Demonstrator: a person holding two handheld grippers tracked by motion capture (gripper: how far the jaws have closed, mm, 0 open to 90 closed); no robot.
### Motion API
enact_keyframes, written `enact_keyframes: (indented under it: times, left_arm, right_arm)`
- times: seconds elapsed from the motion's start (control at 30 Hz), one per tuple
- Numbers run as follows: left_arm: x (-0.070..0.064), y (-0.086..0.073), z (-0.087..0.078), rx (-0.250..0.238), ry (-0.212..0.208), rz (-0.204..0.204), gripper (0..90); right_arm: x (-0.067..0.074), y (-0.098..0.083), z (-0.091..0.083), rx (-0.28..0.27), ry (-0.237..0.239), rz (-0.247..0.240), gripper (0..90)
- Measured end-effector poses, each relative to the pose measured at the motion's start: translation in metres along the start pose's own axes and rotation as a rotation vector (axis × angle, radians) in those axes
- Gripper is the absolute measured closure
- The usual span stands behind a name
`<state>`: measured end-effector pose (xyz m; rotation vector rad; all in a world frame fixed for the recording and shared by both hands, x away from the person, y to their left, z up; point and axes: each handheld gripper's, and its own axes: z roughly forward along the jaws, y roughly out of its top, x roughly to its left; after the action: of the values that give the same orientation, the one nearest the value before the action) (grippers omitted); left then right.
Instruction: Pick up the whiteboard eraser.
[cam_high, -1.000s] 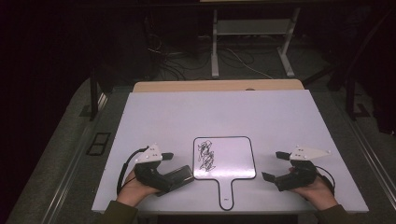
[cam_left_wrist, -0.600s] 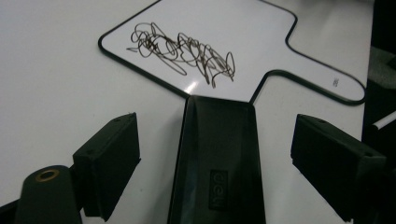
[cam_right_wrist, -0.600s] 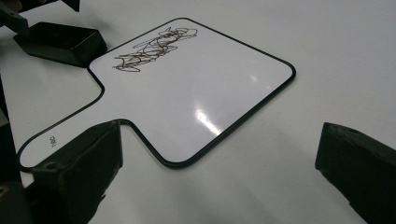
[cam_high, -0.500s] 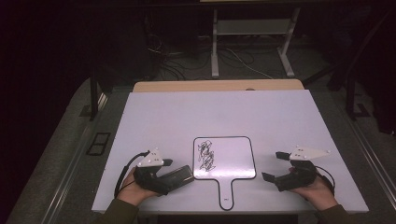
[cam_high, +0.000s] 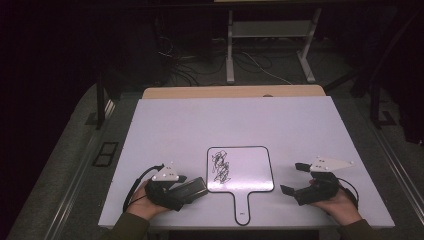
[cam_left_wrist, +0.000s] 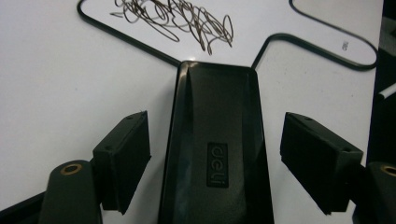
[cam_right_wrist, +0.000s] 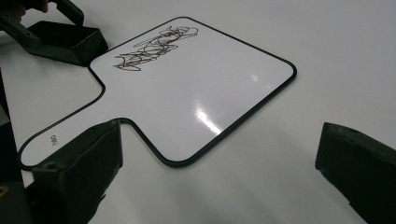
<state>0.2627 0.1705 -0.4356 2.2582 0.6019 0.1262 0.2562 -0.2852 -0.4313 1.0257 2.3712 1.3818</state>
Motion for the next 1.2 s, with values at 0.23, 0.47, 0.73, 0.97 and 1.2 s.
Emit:
enact_keyframes:
  times: [0.23,0.47,0.73,0.97,1.2]
  left_arm:
    - [-0.0013,0.0000,0.0028,0.037,0.008,0.027,27.3]
    - [-0.0008,-0.0006,0.0047,0.063,0.012,0.034,30.9]
    - [-0.0003,-0.0013,0.0053,0.070,0.013,0.028,35.4]
    - [0.0007,-0.0015,0.0052,0.088,0.011,0.037,37.2]
    - [0.0010,-0.0009,0.0053,0.091,0.008,0.039,38.0]
  right_arm:
    - [0.0002,-0.0001,0.0004,0.004,0.001,0.002,0.0]
    - [0.0001,-0.0003,0.0008,0.005,0.004,0.000,0.0]
    - [0.0000,-0.0004,0.0009,0.006,0.005,0.001,0.0]
    - [-0.0001,-0.0004,0.0009,0.007,0.007,0.002,0.0]
    - [0.0000,-0.0004,0.0007,0.006,0.007,0.003,0.0]
